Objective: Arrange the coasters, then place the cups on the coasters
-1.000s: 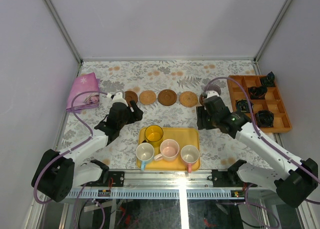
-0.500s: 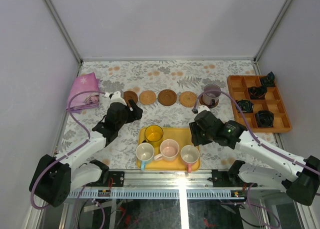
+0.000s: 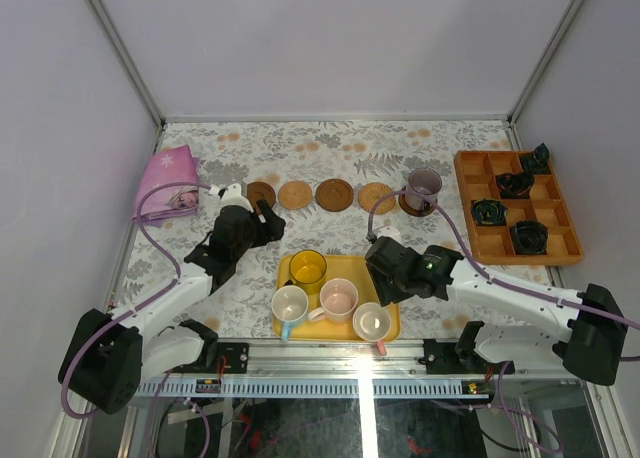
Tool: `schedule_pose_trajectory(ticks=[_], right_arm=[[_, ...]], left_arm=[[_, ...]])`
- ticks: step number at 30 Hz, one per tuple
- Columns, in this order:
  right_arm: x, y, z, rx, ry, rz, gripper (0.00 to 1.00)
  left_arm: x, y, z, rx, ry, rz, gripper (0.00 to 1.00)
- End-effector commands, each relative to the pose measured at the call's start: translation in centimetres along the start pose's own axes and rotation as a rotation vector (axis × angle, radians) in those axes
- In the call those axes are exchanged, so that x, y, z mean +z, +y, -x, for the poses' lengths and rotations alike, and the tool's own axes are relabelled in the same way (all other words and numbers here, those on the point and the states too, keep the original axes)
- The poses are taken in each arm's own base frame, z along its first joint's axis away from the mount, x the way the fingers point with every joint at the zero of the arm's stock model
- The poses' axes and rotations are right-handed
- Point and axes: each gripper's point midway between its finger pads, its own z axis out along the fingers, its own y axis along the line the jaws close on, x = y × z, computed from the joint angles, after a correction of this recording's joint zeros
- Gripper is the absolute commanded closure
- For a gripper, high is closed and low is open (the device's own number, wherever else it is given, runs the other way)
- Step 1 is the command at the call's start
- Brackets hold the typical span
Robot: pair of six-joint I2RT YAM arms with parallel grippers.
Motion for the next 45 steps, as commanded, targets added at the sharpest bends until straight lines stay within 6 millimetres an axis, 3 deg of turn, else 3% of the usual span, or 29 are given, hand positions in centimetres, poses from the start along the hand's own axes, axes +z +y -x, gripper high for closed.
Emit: schedule_pose_trajectory(ticks=[1, 12, 17, 19, 22, 25, 29, 38, 45], right_arm=[[-1.1, -0.6, 1.0, 0.004, -0.04, -0.079, 0.5], [-3.3, -1.8, 4.3, 0.06, -0.206, -0.131, 0.49], [-4.8, -2.5, 4.5, 0.068, -0.244, -0.135, 0.49], [-5.3, -2.5, 4.0, 0.058, -0.248, -0.1, 0.46], [-5.7, -1.7, 2.6, 0.041, -0.239, 0.008, 0.35], [-5.9, -1.1, 0.8, 0.039, -0.205, 0.089, 0.22], [-6.4, 0.8, 0.0, 0.032, -0.188, 0.218, 0.0], [-4.2, 1.3, -2.8, 0.007, -0.074, 0.231, 0.0], [-3.5, 2.5, -3.6, -0.068, -0.024, 0.237, 0.0]], left_arm=[[-0.2, -0.3, -0.2, 0.01, -0.006, -0.02, 0.3], [0.1, -0.4, -0.2, 0.01, 0.002, -0.024, 0.3], [0.0, -0.2, -0.4, 0.012, 0.008, -0.018, 0.3], [0.0, -0.2, -0.4, 0.012, 0.009, -0.018, 0.3], [-0.1, -0.2, -0.5, 0.013, 0.012, -0.019, 0.3], [-0.2, -0.3, -0.5, 0.009, 0.008, -0.025, 0.3], [-0.4, -0.5, -0.3, 0.003, 0.003, -0.036, 0.3], [-0.6, -0.5, -0.1, 0.003, -0.005, -0.035, 0.3], [-0.4, -0.4, -0.1, 0.004, -0.003, -0.029, 0.3]])
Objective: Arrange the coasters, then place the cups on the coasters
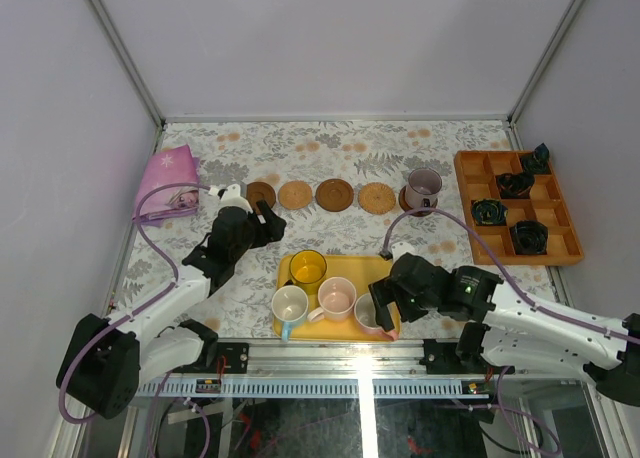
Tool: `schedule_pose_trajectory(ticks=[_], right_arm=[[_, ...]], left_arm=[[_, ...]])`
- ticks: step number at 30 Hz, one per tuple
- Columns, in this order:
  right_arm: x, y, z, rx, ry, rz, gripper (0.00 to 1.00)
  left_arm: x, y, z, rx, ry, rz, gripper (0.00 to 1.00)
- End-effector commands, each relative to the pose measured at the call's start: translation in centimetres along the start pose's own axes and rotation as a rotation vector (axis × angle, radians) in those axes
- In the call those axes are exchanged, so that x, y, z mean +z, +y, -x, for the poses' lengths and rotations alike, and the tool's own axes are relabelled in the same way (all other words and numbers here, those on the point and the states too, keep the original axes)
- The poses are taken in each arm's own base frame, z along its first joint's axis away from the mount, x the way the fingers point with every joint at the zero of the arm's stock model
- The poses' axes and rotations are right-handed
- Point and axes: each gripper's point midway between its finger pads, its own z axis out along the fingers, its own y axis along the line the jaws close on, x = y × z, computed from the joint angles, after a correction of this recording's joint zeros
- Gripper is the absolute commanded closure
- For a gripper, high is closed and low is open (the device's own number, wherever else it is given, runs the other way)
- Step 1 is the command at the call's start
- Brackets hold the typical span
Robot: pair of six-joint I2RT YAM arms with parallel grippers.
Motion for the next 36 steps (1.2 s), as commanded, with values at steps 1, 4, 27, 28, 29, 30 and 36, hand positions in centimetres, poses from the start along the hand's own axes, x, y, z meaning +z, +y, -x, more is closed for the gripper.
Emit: schedule_pose_trajectory(ticks=[1, 4, 27, 28, 29, 30, 36], right_arm=[[0.2, 1.9, 0.3, -0.05, 0.006, 0.064, 0.0], [0.6, 2.3, -0.4, -0.078, 0.04, 0.078, 0.0], [-0.6, -0.4, 3.8, -0.027, -0.12, -0.158, 0.16], [-0.3, -0.5, 3.8, -0.032, -0.112, -0.174, 0.22], [0.0, -0.7, 3.9, -0.034, -0.109, -0.191, 0.27], [0.2, -0.9, 3.8, -0.039, -0.102, -0.208, 0.31], [1.5, -0.8, 4.3, -0.056, -0.085, -0.249, 0.66]], left_arm=[[0.1, 0.0, -0.2, 0.006, 0.0, -0.001, 0.3], [0.1, 0.1, -0.3, 0.008, 0.002, 0.005, 0.3], [0.3, -0.1, -0.8, -0.004, 0.018, -0.012, 0.3], [0.3, 0.0, -0.8, -0.004, 0.017, -0.009, 0.3], [0.2, 0.0, -0.8, -0.002, 0.017, -0.01, 0.3], [0.2, 0.1, -0.8, -0.001, 0.018, -0.006, 0.3], [0.2, 0.2, -0.8, 0.002, 0.015, -0.001, 0.3]])
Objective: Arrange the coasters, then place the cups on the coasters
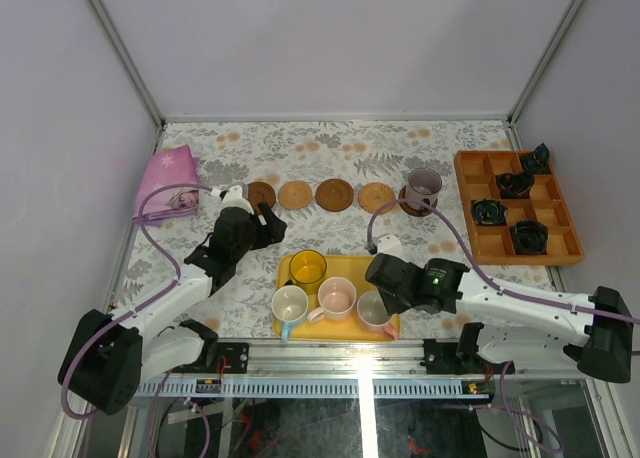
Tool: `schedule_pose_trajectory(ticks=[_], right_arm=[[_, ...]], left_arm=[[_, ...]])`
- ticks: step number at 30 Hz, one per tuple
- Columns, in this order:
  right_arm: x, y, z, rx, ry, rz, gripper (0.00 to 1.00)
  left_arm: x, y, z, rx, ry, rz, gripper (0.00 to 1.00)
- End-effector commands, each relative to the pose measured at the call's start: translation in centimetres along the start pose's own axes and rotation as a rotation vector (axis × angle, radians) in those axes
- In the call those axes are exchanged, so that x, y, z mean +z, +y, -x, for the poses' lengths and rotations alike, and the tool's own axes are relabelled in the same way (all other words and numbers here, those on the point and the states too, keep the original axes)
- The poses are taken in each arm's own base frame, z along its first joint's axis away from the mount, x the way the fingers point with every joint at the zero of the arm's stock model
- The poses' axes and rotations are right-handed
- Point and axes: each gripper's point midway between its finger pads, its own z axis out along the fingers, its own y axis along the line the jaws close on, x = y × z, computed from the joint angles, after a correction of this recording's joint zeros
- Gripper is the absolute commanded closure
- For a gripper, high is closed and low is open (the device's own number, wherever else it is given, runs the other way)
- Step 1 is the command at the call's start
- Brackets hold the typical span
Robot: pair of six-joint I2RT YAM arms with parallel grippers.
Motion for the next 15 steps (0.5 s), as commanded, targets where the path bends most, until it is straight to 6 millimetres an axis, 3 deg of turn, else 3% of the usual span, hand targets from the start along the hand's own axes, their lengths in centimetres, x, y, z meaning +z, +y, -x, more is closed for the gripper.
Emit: schedule_pose_trajectory(ticks=[1, 4, 5, 15], right_arm=[[-0.2, 0.4, 2.4, 0.013, -0.07, -0.029, 0.73], [0.1, 0.4, 2.9, 0.015, -0.082, -0.048, 0.96], [0.1, 0.3, 3.1, 0.017, -0.088, -0.057, 1.0], [-0.3, -1.5, 7.1, 0.102, -0.25, -0.209, 1.0]], left_arm=[[-0.1, -0.2, 0.0, 0.001, -0.01, -0.012, 0.3], [0.0, -0.1, -0.1, 0.004, -0.007, -0.007, 0.3], [0.0, -0.1, -0.2, 0.004, -0.005, -0.005, 0.3], [0.6, 0.1, -0.7, 0.008, 0.013, -0.003, 0.3]])
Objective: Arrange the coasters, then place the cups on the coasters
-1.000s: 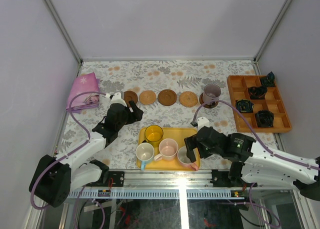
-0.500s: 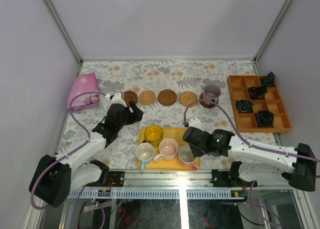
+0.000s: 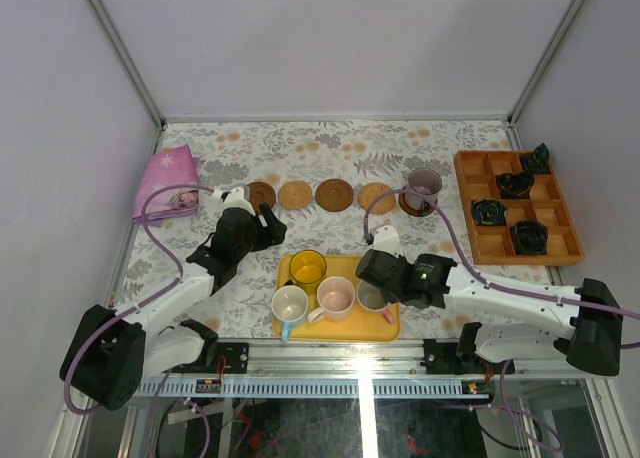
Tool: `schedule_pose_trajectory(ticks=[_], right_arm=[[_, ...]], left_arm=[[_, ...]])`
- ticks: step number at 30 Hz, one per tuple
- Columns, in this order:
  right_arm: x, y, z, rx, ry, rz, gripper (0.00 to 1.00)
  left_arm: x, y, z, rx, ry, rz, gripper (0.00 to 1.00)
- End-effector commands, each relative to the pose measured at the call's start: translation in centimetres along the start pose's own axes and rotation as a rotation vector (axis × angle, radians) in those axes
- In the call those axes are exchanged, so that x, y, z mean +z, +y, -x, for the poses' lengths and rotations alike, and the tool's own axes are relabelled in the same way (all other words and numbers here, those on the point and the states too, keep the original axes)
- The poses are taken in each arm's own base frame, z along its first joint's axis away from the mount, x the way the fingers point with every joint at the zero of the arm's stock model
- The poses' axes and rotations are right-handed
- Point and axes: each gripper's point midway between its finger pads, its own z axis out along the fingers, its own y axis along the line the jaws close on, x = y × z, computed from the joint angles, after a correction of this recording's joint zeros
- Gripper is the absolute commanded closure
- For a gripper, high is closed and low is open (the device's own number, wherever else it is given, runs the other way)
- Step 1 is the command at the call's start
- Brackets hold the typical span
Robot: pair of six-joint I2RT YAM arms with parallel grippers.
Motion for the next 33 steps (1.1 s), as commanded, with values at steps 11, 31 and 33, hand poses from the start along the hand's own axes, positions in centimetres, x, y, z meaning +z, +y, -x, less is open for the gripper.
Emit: schedule_pose_trajectory(ticks=[11, 31, 33], right_arm=[[2.1, -2.1, 6.8, 0.218, -0.186, -0.104, 1.0], [1.8, -1.8, 8.0, 0.262, -0.161, -0.007, 0.39], [1.2, -1.9, 8.4, 0.275, -0.184, -0.001, 0.37]], left_arm=[[0.3, -0.3, -0.3, 0.007, -0.001, -0.022, 0.3], [0.3, -0.4, -0.4, 0.003, 0.003, -0.027, 0.3], [0.3, -0.5, -0.5, 0.003, 0.005, -0.031, 0.3]])
